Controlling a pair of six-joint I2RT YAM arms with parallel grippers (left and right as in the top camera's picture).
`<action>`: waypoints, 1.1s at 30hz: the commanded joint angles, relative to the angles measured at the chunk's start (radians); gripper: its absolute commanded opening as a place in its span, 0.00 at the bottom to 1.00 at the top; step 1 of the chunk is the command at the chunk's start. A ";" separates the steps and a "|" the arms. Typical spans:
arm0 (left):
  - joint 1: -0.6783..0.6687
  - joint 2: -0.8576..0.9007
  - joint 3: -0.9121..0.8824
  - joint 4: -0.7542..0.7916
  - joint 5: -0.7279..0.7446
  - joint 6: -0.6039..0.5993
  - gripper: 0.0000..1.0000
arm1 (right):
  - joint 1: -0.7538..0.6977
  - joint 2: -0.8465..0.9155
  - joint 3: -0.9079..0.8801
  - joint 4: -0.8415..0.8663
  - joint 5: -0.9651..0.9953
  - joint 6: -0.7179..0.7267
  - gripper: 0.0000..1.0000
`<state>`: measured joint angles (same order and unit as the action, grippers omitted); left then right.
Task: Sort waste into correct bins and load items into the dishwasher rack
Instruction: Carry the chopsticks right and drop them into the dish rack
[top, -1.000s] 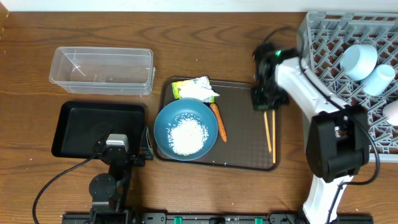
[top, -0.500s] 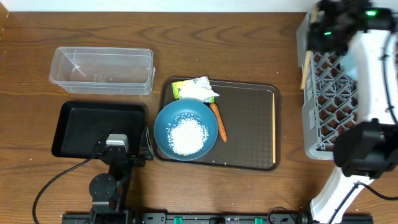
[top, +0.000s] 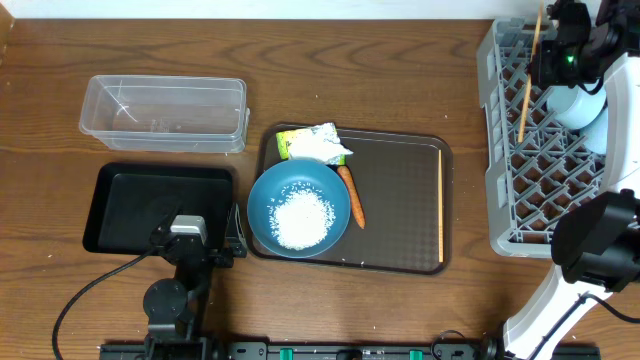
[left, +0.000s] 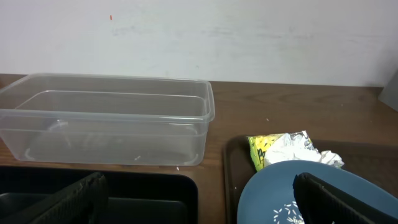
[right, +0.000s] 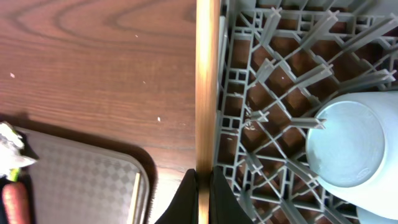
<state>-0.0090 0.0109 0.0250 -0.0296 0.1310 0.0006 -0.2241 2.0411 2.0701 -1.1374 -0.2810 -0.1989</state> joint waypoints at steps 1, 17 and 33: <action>-0.003 -0.006 -0.021 -0.026 0.014 0.003 0.98 | 0.003 0.024 -0.023 0.006 0.031 -0.041 0.04; -0.003 -0.006 -0.021 -0.026 0.014 0.003 0.98 | 0.003 0.025 -0.087 -0.010 0.034 0.105 0.52; -0.003 -0.006 -0.021 -0.026 0.014 0.003 0.98 | 0.182 -0.077 -0.080 -0.334 -0.228 0.131 0.99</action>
<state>-0.0090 0.0109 0.0250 -0.0296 0.1310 0.0002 -0.1139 2.0003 1.9881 -1.4544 -0.4843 -0.0727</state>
